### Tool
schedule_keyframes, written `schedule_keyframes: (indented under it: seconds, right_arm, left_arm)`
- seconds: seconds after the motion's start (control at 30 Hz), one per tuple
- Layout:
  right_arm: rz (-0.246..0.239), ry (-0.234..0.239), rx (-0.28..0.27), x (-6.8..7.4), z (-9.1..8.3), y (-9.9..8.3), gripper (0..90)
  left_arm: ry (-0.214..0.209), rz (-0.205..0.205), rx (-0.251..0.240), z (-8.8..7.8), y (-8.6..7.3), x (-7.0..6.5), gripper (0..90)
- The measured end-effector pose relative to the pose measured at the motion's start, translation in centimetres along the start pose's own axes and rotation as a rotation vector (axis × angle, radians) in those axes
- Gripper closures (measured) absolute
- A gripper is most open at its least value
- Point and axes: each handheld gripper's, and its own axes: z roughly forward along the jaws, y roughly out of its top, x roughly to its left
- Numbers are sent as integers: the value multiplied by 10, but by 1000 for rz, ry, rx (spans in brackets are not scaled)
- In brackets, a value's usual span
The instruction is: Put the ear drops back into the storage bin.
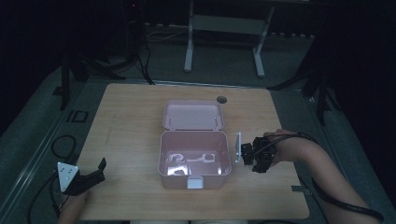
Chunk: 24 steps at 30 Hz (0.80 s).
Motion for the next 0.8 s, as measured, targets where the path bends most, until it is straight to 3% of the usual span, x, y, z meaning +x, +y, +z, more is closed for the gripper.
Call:
schedule_keyframes:
  seconds: [0.33, 0.37, 0.8]
  right_arm:
    - [-12, 16, -4, -5, -26, 19, 595]
    - [-11, 24, -26, -6, -33, 24, 595]
    - [-67, 7, -85, -11, -47, 59, 595]
  left_arm:
    - [-2, 0, 2, 0, 0, 0, 3]
    - [-1, 0, 1, 0, 0, 0, 3]
    - [-4, -3, 0, 0, 0, 0, 3]
